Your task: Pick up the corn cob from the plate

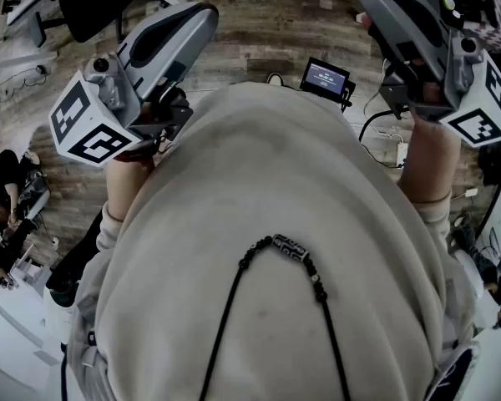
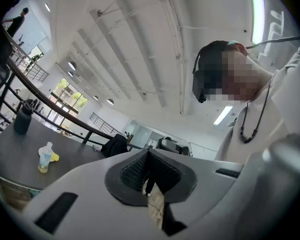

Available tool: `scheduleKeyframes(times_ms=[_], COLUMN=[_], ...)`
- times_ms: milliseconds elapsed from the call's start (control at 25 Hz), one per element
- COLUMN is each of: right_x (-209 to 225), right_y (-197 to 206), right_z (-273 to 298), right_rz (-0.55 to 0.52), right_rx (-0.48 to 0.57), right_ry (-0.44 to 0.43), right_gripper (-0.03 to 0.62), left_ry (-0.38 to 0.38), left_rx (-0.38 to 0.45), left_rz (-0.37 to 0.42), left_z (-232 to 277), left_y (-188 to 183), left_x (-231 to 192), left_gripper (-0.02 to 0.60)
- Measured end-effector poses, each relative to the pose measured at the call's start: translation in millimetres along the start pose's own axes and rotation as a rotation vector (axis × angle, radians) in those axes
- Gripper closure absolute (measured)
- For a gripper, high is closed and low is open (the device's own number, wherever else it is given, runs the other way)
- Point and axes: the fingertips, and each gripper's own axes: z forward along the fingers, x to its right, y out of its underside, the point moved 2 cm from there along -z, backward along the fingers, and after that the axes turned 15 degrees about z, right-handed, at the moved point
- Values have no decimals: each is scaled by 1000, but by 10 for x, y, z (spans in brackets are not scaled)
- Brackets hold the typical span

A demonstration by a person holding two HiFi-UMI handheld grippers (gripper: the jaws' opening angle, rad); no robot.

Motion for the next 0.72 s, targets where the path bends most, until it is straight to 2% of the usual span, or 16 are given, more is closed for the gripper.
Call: scheduleKeyframes(times_ms=[160, 400, 720], right_x=[-9, -122, 86], right_y=[-25, -91, -100], right_z=[-38, -4, -43], right_rz=[7, 32, 102], right_rx=[13, 35, 70], right_ry=[-12, -44, -30], right_gripper=[579, 579, 579], left_ry=[-2, 8, 18], left_rx=[1, 20, -29], left_rz=[9, 34, 53], left_z=[8, -42, 112], left_y=[-5, -208, -214], left_x=[12, 81, 21], left_gripper=[580, 580, 581])
